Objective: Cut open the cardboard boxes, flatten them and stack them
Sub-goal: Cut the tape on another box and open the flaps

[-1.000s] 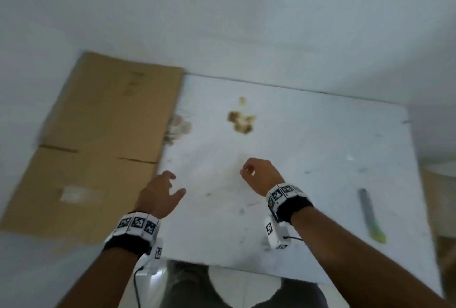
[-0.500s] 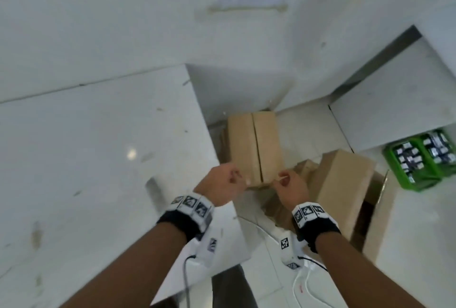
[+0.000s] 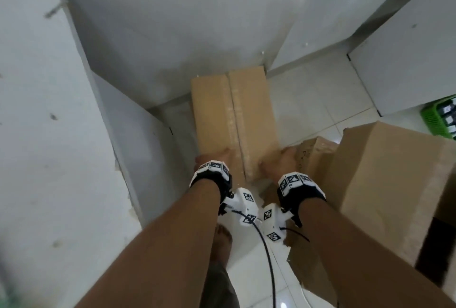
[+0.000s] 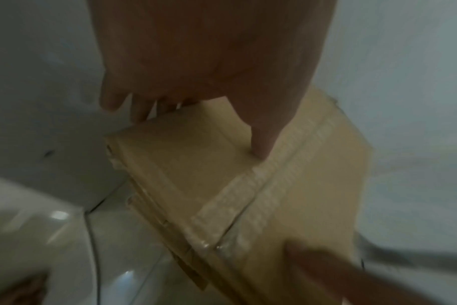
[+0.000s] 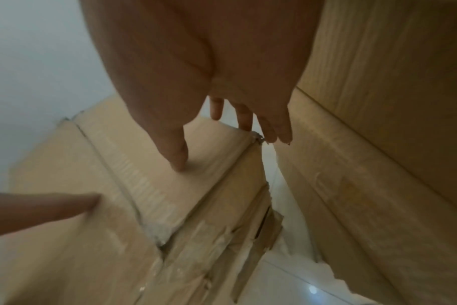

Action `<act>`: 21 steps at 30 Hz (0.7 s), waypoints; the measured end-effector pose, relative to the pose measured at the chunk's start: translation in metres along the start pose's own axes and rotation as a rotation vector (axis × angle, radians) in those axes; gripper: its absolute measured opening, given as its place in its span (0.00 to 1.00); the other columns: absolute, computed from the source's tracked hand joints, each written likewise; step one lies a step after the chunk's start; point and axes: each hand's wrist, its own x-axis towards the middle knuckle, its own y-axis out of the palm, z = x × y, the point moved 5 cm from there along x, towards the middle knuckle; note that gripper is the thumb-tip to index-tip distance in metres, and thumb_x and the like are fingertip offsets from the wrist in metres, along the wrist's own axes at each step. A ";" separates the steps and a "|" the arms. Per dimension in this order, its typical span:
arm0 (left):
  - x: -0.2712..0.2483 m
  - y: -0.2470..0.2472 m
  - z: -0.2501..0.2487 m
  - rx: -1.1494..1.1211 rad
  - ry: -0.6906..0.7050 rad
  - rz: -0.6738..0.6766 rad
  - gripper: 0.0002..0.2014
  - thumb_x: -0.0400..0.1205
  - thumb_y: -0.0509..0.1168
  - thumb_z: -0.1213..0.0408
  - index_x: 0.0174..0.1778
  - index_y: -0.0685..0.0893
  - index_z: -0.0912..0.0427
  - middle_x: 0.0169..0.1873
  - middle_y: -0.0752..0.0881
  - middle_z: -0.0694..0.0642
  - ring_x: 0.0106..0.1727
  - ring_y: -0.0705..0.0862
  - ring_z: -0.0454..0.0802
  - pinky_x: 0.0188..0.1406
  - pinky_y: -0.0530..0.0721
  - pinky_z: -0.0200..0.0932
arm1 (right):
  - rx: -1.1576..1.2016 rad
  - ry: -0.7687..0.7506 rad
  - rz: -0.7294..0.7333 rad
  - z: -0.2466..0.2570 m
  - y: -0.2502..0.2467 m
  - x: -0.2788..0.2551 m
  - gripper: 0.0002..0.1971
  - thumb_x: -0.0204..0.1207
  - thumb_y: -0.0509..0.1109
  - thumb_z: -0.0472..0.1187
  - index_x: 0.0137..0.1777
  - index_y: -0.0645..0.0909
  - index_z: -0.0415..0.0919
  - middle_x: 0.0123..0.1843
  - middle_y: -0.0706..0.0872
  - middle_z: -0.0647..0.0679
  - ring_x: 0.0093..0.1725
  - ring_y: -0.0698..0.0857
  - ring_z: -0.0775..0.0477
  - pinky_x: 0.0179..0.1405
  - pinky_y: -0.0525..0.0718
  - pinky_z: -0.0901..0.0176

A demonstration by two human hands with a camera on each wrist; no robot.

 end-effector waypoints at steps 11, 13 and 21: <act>-0.218 -0.140 -0.092 0.039 0.575 -0.053 0.49 0.74 0.64 0.22 0.84 0.65 0.51 0.75 0.81 0.57 0.71 0.82 0.61 0.64 0.80 0.49 | 0.277 -0.573 -0.252 0.128 -0.188 -0.147 0.34 0.69 0.81 0.56 0.73 0.72 0.54 0.71 0.79 0.53 0.68 0.81 0.49 0.68 0.83 0.46; -0.266 -0.186 -0.095 -0.012 0.609 0.008 0.59 0.61 0.72 0.20 0.83 0.68 0.50 0.72 0.82 0.53 0.69 0.83 0.57 0.69 0.83 0.54 | 0.270 -0.657 -0.240 0.161 -0.216 -0.196 0.34 0.71 0.81 0.54 0.75 0.71 0.55 0.71 0.79 0.56 0.67 0.80 0.53 0.66 0.84 0.52; -0.372 -0.383 -0.020 -0.318 0.677 0.051 0.49 0.59 0.90 0.57 0.75 0.73 0.51 0.59 0.87 0.50 0.56 0.89 0.47 0.54 0.89 0.48 | 0.141 -0.803 -0.016 0.263 -0.218 -0.398 0.33 0.75 0.80 0.52 0.78 0.72 0.51 0.67 0.78 0.58 0.63 0.80 0.55 0.60 0.81 0.58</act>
